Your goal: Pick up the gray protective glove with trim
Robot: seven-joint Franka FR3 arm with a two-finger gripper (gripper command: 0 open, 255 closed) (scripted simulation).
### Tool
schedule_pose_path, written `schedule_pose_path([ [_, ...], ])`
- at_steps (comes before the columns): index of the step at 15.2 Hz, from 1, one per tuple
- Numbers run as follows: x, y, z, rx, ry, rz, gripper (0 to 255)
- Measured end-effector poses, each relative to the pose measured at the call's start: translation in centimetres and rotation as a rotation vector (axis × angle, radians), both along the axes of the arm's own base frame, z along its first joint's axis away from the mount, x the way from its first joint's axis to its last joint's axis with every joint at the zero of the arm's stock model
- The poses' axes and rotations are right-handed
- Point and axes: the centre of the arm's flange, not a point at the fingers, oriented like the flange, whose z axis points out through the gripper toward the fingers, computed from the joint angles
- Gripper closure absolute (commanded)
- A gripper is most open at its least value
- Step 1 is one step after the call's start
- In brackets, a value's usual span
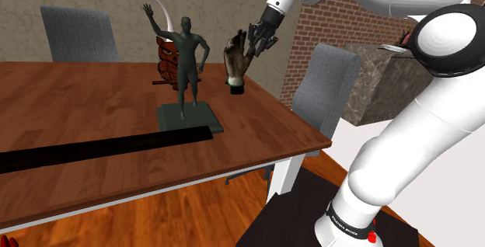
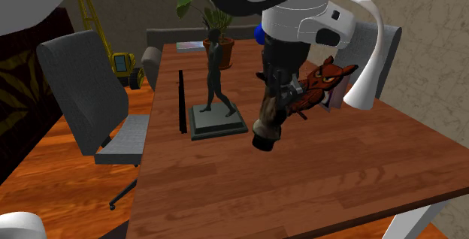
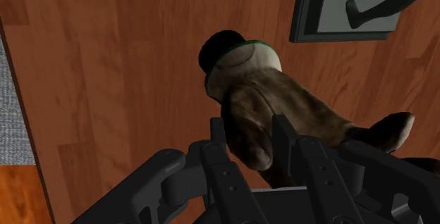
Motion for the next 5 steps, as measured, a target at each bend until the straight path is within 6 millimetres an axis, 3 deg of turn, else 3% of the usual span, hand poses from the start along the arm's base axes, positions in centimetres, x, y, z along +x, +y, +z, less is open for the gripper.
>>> schedule_pose_path([
  [5, 0.0, 0.0, 2.4, 0.000, 0.000, 0.000, 255],
])
